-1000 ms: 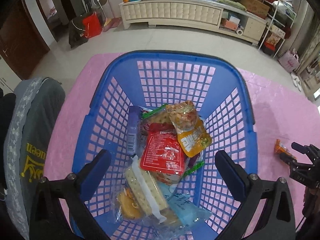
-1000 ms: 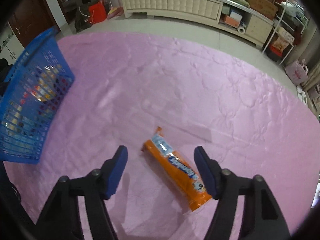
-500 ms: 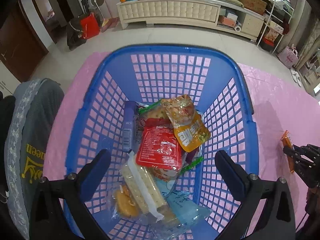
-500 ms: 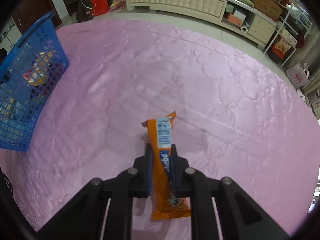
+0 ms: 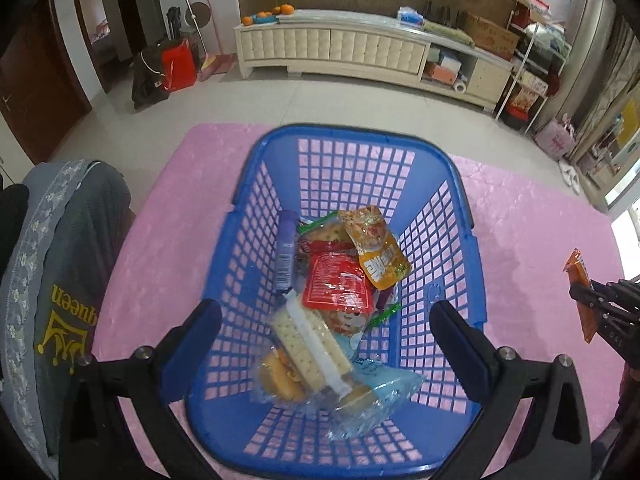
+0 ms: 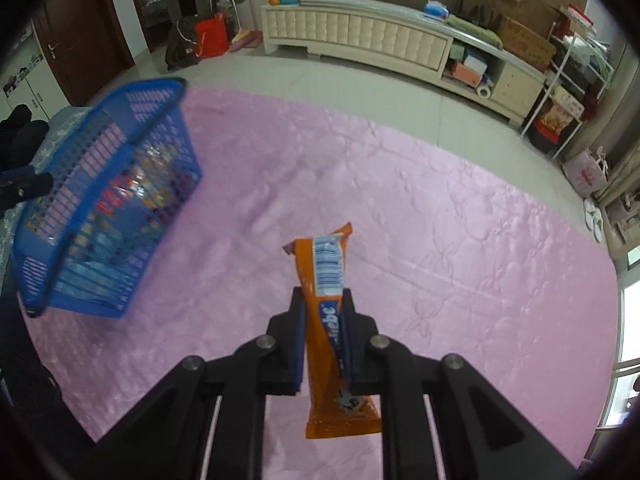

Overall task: Organize snacks
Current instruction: 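Carry the candy bar over the basket with the right gripper, then open the right gripper to drop the candy bar into the basket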

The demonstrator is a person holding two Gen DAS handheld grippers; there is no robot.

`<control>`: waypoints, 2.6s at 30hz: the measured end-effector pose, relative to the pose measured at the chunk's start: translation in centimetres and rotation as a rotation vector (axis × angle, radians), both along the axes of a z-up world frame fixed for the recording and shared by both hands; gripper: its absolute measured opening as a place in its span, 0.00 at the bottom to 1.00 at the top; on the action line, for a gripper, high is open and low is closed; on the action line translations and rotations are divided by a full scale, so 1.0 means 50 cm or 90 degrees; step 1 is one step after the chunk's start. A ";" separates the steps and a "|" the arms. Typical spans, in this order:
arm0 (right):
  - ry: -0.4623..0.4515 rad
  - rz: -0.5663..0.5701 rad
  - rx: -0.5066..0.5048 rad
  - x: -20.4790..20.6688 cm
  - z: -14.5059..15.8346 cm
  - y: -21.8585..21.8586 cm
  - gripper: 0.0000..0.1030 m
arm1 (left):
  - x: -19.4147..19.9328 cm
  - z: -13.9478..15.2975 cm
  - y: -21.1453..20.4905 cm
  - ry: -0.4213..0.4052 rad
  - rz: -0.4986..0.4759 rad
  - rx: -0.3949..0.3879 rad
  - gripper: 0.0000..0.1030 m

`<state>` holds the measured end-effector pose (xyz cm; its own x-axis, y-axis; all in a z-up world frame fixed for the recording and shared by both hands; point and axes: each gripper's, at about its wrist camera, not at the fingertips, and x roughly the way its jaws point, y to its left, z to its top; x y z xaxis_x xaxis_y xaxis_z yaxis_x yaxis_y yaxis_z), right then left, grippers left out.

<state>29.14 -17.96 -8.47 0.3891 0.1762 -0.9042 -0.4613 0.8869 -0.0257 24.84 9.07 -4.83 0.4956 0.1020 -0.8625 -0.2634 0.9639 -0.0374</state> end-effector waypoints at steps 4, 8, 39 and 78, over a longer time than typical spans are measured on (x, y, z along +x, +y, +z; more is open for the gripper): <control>-0.017 0.008 0.008 -0.023 0.050 0.032 0.18 | -0.034 0.024 0.017 -0.027 -0.009 -0.012 1.00; -0.033 0.020 0.027 -0.042 0.097 0.066 0.18 | -0.066 0.041 0.046 -0.046 -0.005 -0.019 1.00; 0.002 0.143 0.086 -0.049 0.112 0.404 0.18 | -0.131 0.097 0.156 -0.130 -0.086 0.033 1.00; 0.010 0.117 0.051 -0.017 0.015 0.421 0.69 | -0.084 -0.004 0.166 -0.105 -0.113 0.003 1.00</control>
<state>28.30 3.11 -7.72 0.3291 0.3149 -0.8902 -0.6159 0.7862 0.0504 20.65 17.39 -5.05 0.6402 0.0046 -0.7682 -0.0808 0.9948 -0.0614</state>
